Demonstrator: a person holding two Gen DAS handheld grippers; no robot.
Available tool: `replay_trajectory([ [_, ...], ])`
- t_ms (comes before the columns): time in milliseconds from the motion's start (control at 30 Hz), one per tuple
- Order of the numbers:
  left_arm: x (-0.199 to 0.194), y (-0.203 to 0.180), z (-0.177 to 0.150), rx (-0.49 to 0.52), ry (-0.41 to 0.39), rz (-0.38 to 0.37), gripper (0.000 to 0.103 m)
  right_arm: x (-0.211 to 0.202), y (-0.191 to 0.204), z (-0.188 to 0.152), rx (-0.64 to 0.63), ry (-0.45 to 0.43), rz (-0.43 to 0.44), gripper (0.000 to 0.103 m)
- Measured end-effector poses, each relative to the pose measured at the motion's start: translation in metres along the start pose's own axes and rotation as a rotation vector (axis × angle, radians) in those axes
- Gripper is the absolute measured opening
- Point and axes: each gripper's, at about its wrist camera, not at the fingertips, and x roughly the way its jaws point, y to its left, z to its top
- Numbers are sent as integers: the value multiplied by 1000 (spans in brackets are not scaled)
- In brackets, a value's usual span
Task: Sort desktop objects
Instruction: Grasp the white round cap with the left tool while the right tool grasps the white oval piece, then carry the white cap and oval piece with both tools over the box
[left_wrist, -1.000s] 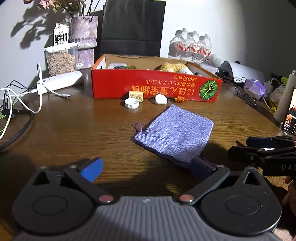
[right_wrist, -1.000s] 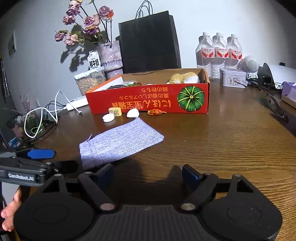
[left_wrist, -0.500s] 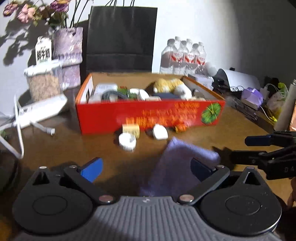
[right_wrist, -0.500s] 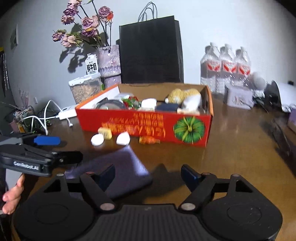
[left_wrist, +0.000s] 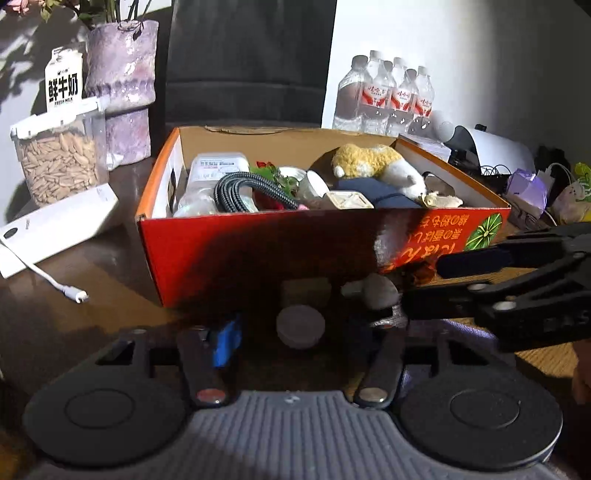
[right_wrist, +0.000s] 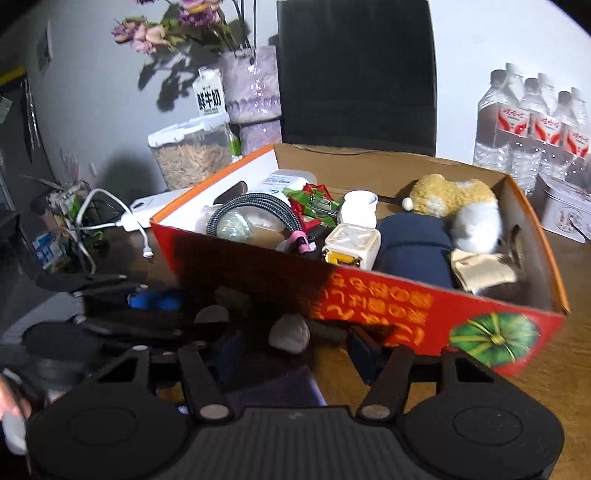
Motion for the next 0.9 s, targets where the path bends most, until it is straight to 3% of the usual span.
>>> replay_trajectory([
  [67, 0, 0, -1, 18, -7, -14, 30, 9, 3, 3, 0, 18, -8, 53],
  [267, -6, 0, -6, 14, -18, -14, 29, 23, 12, 0, -34, 43, -47, 45],
  [367, -12, 0, -10, 9, -18, -4, 29, 25, 20, -3, -78, 35, -72, 27],
  [600, -31, 3, -21, -41, -19, 39, 29, 12, 20, -7, -57, 4, -37, 27],
  [800, -75, 1, -26, -94, -81, 60, 29, -53, 24, -20, -69, -125, -74, 27],
  [900, -98, -8, -29, -107, -98, 55, 29, -82, 19, -39, -33, -145, -76, 27],
])
